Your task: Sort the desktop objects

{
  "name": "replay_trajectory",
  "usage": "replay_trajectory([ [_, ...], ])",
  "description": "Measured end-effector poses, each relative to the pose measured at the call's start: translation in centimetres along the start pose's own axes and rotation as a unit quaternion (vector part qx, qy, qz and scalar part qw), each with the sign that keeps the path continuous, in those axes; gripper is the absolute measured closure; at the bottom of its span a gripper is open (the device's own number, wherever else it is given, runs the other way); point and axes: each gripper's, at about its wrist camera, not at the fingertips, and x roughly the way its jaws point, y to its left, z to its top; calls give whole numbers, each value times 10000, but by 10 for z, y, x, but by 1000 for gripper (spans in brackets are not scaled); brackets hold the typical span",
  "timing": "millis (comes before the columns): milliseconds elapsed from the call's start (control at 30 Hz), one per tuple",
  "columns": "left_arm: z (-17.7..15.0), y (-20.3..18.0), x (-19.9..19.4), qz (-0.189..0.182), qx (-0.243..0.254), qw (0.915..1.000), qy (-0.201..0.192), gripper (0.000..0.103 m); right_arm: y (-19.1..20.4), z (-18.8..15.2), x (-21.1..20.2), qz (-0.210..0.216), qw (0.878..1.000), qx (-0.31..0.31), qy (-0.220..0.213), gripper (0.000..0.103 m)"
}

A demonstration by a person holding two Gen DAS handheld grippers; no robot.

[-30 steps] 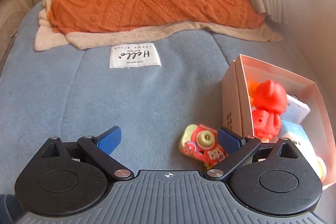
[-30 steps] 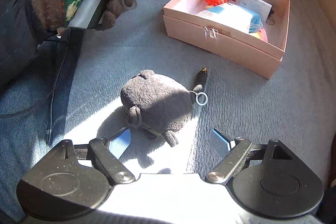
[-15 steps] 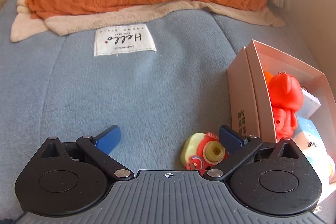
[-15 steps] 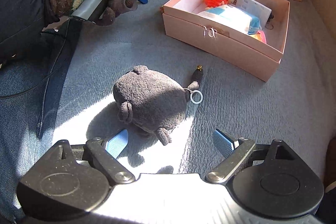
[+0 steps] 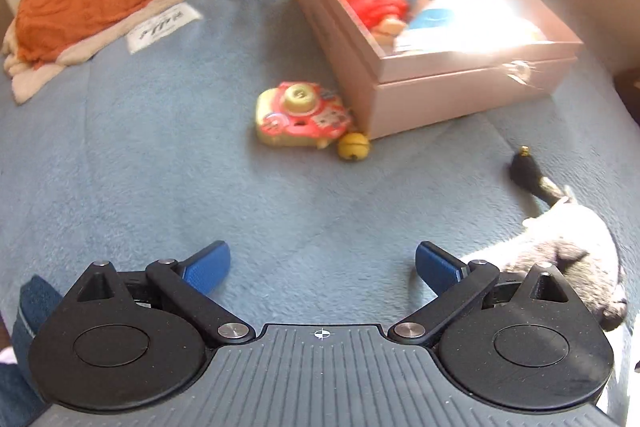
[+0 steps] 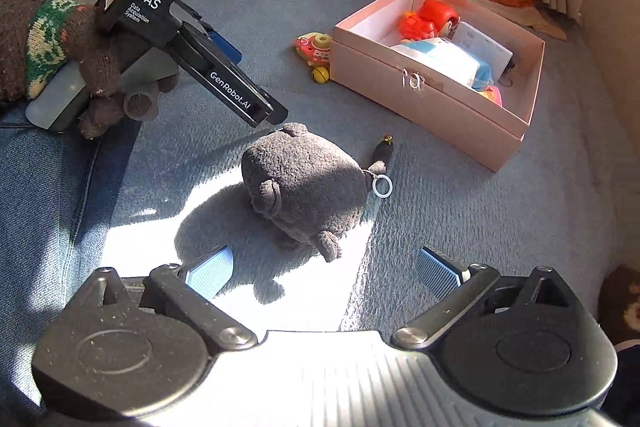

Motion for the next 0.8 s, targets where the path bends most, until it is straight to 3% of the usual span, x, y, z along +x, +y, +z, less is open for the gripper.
replay_trajectory([
  [100,9,-3,-18,196,-72,9977,-644,1,3,-9,0,-362,9990,-240,-84,2],
  [200,10,-20,-23,837,1177,9805,-1332,1,7,-16,7,-477,9978,-457,-32,2],
  [233,8,-25,-19,983,1580,9724,-1408,5,9,-17,9,-468,9977,-500,-4,2],
  [267,8,-27,-14,1086,1764,9688,-1362,26,10,-18,11,-443,9975,-548,32,2],
  [300,12,-27,-4,1145,1887,9679,-1201,38,11,-19,14,-399,9975,-575,65,2],
  [333,15,-25,2,1080,1908,9695,-1098,40,12,-20,15,-351,9976,-584,98,2],
  [433,25,-15,17,760,2015,9699,-1138,7,11,-21,19,-262,9978,-590,172,2],
  [567,40,-13,32,456,2464,9614,-1141,7,7,-22,32,-149,9982,-426,403,2],
  [633,46,-15,45,203,2710,9582,-891,7,3,-23,39,-80,9981,-329,523,2],
  [700,50,-12,58,8,2650,9615,-725,5,1,-24,43,-39,9979,-258,598,2],
  [800,55,1,61,-399,2116,9749,-568,9,-2,-25,47,41,9977,-163,660,2],
])
